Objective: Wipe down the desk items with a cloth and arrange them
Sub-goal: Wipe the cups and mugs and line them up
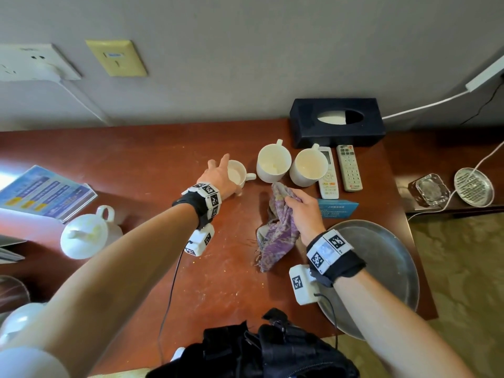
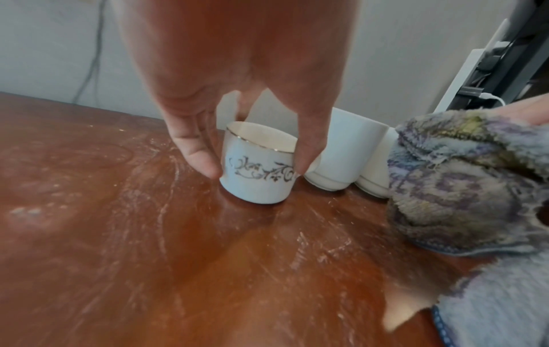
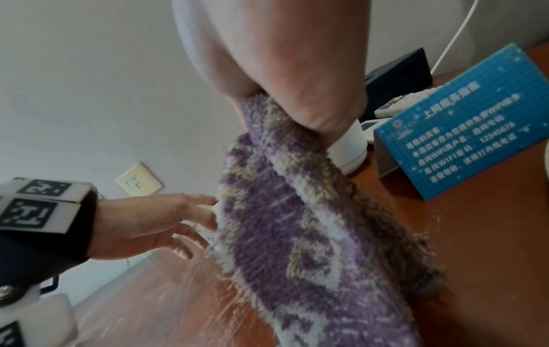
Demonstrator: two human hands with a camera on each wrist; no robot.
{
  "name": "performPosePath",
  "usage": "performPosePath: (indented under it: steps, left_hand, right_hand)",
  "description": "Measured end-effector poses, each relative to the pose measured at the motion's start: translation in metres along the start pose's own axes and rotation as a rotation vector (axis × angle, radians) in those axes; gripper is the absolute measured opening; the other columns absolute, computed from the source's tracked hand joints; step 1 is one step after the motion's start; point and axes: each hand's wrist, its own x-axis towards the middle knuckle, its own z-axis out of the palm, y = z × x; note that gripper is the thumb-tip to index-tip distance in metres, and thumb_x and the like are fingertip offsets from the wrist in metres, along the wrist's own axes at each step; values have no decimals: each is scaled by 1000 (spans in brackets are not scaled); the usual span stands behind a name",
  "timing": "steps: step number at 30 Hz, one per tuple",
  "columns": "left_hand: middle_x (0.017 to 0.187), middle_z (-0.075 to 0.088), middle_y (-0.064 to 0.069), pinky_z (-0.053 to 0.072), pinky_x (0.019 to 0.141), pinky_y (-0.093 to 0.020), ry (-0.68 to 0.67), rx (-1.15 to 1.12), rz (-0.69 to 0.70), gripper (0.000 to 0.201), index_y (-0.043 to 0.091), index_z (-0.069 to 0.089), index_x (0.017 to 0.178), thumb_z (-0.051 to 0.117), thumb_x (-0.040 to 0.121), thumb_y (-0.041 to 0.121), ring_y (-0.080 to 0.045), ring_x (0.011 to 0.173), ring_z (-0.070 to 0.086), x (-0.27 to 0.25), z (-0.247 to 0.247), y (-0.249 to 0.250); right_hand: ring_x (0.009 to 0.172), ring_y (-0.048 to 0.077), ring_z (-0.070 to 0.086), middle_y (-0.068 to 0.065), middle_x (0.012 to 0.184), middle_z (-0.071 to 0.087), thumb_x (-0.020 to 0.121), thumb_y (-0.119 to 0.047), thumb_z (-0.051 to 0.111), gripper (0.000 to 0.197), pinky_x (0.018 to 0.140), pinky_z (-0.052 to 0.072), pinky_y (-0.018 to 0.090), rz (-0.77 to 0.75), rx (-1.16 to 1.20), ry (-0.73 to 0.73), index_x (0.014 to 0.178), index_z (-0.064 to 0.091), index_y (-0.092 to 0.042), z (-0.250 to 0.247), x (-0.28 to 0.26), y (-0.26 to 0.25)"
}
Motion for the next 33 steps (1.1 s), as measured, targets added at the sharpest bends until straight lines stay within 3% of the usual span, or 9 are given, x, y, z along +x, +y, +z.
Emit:
performPosePath:
  steps: [8, 17, 20, 22, 25, 27, 33]
  left_hand:
    - [156, 23, -12, 50, 96, -45, 81, -101, 7, 103, 29, 14, 158, 78, 79, 45, -38, 126, 52, -26, -6, -24]
    - [159, 21, -6, 53, 96, -45, 208, -186, -4, 90, 33, 21, 155, 74, 83, 44, -32, 123, 54, -85, -17, -88]
    - [159, 21, -5, 50, 100, -47, 276, -199, -1, 89, 34, 22, 155, 73, 83, 45, -30, 130, 48, -107, -26, -118]
    - [158, 23, -6, 47, 105, -48, 325, -207, 2, 88, 34, 23, 155, 73, 84, 45, -30, 135, 41, -120, -33, -139]
    - [157, 26, -7, 37, 113, -49, 411, -212, -13, 89, 33, 25, 155, 74, 82, 46, -29, 141, 32, -137, -41, -171]
    - [156, 30, -7, 36, 115, -47, 466, -230, -38, 90, 30, 28, 154, 76, 80, 46, -28, 142, 31, -147, -45, -193]
    - [151, 36, -8, 34, 116, -41, 553, -364, -83, 89, 24, 40, 149, 75, 69, 44, -26, 140, 34, -171, -52, -242]
  right_hand:
    - [101, 16, 68, -9, 98, 73, 97, -9, 54, 34, 100, 52, 39, -50, -52, -31, 86, 69, -38, 19, -15, -8]
    - [104, 22, 68, 0, 102, 72, 99, -7, 51, 25, 101, 52, 43, -110, -48, -142, 102, 68, -25, 72, -51, -20]
    - [110, 21, 66, 4, 115, 70, 98, -7, 53, 27, 104, 49, 43, -115, -33, -189, 121, 67, -14, 100, -62, -17]
    - [113, 19, 63, 0, 114, 69, 97, -8, 55, 31, 107, 47, 42, -128, -36, -215, 127, 64, -9, 120, -67, -16]
    - [103, 16, 65, -6, 99, 69, 97, -5, 54, 24, 104, 48, 39, -145, -82, -298, 116, 66, -13, 148, -79, -18]
    - [101, 18, 68, -1, 101, 72, 96, -7, 54, 22, 102, 51, 42, -161, -118, -352, 108, 68, -18, 166, -87, -18]
    - [101, 29, 69, 3, 100, 75, 91, -11, 54, 25, 98, 52, 49, -175, -181, -416, 107, 71, -21, 206, -97, -10]
